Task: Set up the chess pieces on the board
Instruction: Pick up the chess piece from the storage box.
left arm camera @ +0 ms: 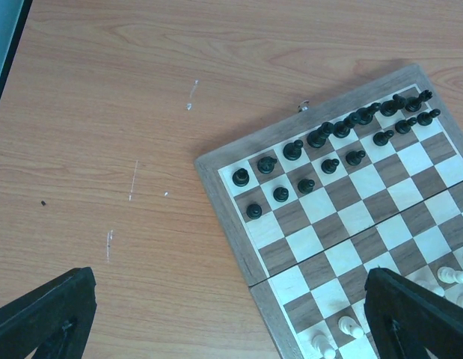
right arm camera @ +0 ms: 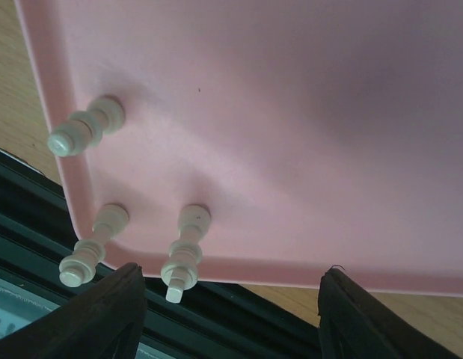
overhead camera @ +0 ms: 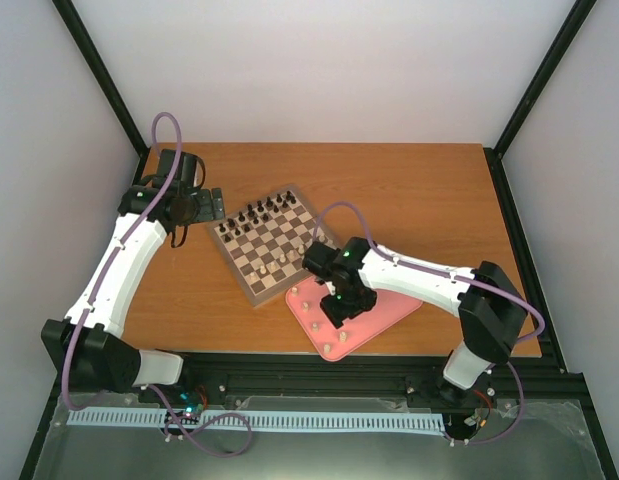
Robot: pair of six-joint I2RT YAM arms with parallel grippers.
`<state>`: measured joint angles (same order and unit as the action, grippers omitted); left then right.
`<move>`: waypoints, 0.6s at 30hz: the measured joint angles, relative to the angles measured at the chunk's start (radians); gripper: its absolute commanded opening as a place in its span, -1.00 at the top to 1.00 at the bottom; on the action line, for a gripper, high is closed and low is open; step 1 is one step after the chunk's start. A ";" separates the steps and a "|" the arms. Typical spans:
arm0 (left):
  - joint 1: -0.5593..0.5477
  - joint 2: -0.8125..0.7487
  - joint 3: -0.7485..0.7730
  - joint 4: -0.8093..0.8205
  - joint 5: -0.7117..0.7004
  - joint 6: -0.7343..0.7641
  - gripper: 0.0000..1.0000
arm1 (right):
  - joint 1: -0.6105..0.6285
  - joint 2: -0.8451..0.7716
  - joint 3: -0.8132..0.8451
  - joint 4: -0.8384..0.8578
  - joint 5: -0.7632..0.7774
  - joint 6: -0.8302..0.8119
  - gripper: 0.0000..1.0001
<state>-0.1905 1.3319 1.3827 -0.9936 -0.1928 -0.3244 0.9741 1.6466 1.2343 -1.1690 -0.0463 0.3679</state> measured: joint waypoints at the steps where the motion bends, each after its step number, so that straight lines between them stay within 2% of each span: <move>1: 0.000 0.001 0.000 0.000 0.002 0.000 -0.99 | 0.002 -0.003 -0.014 0.007 -0.006 0.006 -0.25; 18: 0.000 0.003 0.000 0.000 0.003 0.000 -0.99 | 0.016 0.002 -0.066 0.079 -0.074 -0.009 -0.22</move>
<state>-0.1905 1.3350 1.3827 -0.9936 -0.1894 -0.3244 0.9901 1.6482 1.1687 -1.0901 -0.1207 0.3592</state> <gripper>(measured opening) 0.998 0.614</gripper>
